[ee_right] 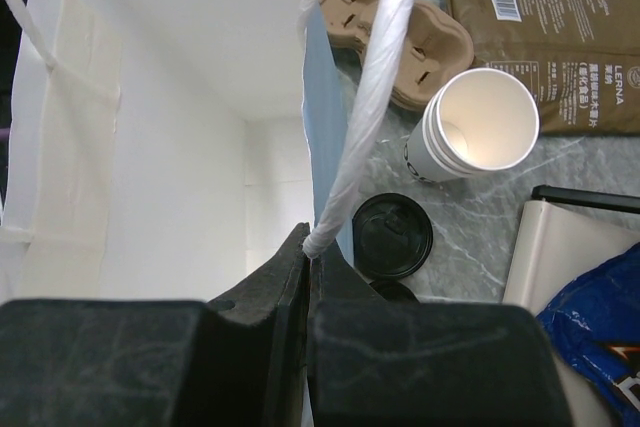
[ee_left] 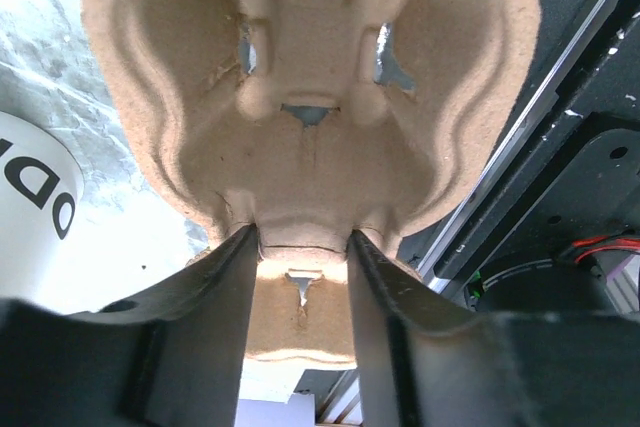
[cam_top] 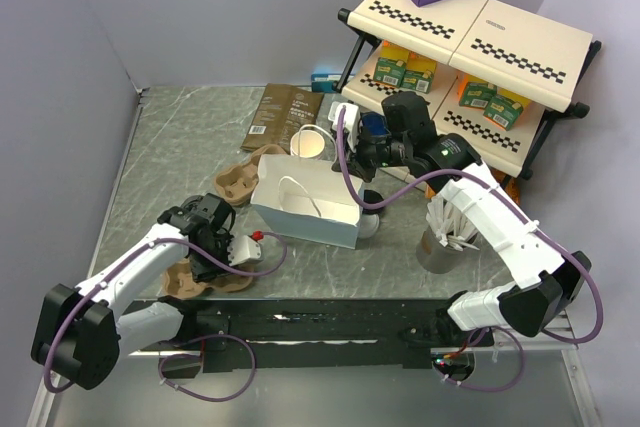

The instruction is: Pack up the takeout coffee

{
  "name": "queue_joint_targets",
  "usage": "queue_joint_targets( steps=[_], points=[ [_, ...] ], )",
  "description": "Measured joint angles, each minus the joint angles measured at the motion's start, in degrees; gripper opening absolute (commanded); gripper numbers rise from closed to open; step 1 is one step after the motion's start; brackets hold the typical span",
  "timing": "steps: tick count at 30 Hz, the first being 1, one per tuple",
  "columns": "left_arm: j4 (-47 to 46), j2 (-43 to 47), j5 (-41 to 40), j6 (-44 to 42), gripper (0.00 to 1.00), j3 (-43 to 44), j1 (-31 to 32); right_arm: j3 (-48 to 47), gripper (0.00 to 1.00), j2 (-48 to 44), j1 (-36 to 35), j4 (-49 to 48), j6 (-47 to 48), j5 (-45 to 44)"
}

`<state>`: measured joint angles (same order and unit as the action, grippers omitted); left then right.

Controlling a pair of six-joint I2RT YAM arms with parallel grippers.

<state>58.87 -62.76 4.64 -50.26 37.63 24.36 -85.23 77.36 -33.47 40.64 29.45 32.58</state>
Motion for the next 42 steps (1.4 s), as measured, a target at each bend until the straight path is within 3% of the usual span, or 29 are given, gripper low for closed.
queue_joint_targets(
  steps=[5, 13, 22, 29, 36, 39, 42],
  points=[
    [0.09, -0.07, -0.04, -0.11, 0.34, 0.02, 0.00, 0.00, 0.00, 0.00, 0.00, -0.02, -0.02, -0.09],
    [1.01, 1.70, 0.11, -0.20, 0.01, 0.11, 0.00, 0.00, 0.00, -0.20, 0.02, 0.15, 0.07, -0.63],
    [9.92, 10.12, 11.80, 1.57, 0.01, 12.31, 0.00, 0.15, 0.00, -2.86, 2.43, 1.84, 1.62, -1.51],
    [12.90, 7.91, 25.68, 12.81, 0.01, 40.39, -0.39, 0.15, 0.00, -3.93, 2.78, 2.86, 2.78, -1.11],
    [11.13, 4.42, 30.67, 18.60, 0.01, 62.16, -2.01, -0.76, 0.00, -2.54, 2.78, 5.07, 2.84, -0.09],
    [7.61, 4.61, 32.46, 21.16, 0.01, 64.72, -2.01, -1.11, 0.00, -1.46, 2.78, 5.29, 2.71, 0.02],
    [-0.74, 6.40, 34.51, 24.50, 0.01, 60.72, -2.01, -1.18, 0.00, -1.05, 2.78, 5.40, 2.27, 0.09]
  ],
)
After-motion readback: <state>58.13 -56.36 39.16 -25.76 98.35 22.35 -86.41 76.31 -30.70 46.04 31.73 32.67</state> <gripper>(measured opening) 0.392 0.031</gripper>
